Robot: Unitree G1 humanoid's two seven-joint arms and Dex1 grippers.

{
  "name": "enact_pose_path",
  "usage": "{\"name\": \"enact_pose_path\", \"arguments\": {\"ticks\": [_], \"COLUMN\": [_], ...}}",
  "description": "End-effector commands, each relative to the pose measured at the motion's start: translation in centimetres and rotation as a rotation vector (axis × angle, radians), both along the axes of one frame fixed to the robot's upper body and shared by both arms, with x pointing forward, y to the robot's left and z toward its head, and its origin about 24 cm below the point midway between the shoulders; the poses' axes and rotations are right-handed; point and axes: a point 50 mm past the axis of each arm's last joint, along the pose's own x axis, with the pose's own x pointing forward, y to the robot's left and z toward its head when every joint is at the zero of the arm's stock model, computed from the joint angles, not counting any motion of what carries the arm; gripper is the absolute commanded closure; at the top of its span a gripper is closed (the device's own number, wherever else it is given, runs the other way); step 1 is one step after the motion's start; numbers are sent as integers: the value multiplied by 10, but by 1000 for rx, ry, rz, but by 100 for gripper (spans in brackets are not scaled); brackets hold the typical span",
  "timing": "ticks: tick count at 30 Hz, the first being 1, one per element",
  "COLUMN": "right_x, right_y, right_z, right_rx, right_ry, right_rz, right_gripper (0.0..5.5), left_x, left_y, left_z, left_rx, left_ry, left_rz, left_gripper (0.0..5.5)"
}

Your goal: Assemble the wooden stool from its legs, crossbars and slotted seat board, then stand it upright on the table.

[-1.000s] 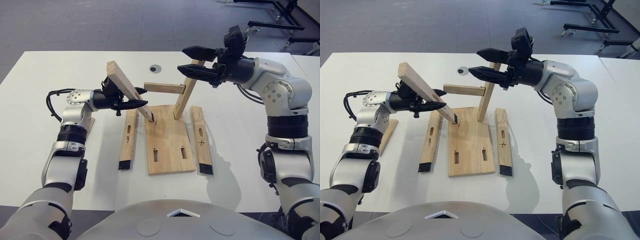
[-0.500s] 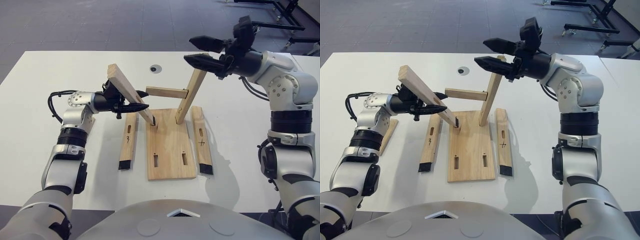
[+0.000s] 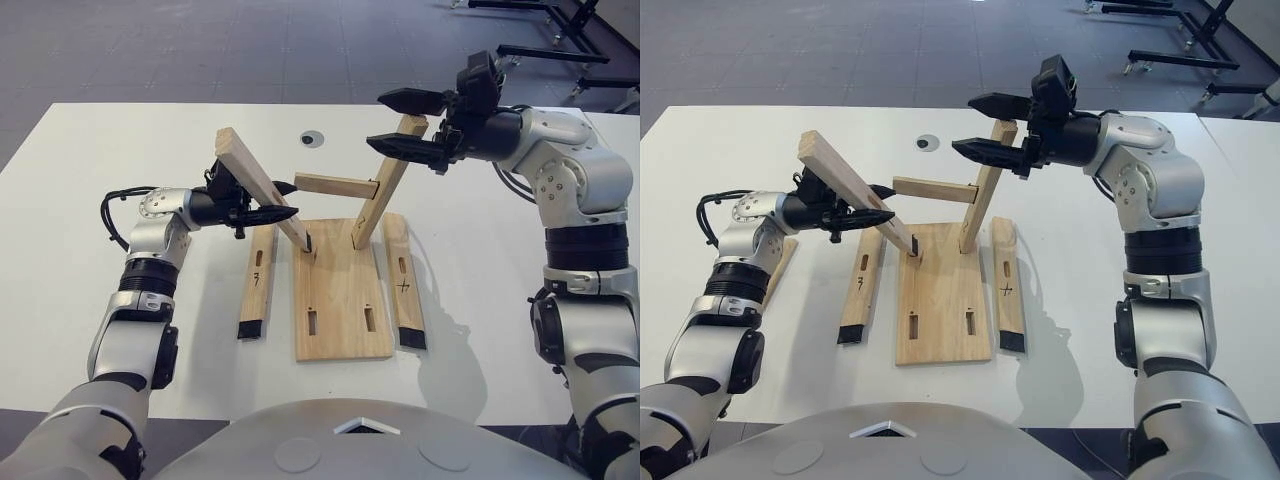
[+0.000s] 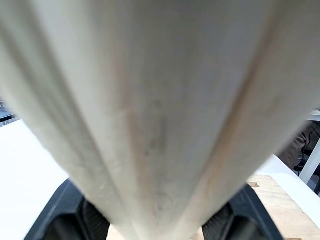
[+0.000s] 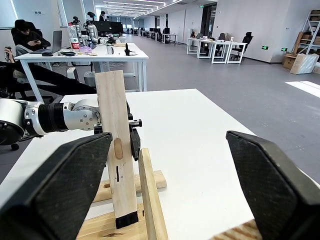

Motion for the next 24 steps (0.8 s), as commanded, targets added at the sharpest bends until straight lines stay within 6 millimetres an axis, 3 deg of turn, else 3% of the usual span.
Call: {"name": "enact_pose_path", "arguments": {"ticks": [1, 11, 24], "right_x": [-3, -6, -9], "right_y": [-5, -5, -3], "right_z": [-32, -35, -39], "right_rx": [-69, -92, -103], "right_ry": [135, 153, 162], "right_rz": [-22, -6, 11], "right_gripper": [132, 132, 132], "left_x": [-5, -10, 2], "left_y": [7, 4, 5], "left_z": [-14, -19, -15], "left_rx": [-9, -137, -265], "left_ry": [37, -4, -23], "left_rz": [70, 151, 341], "left_gripper": [348, 348, 348]}}
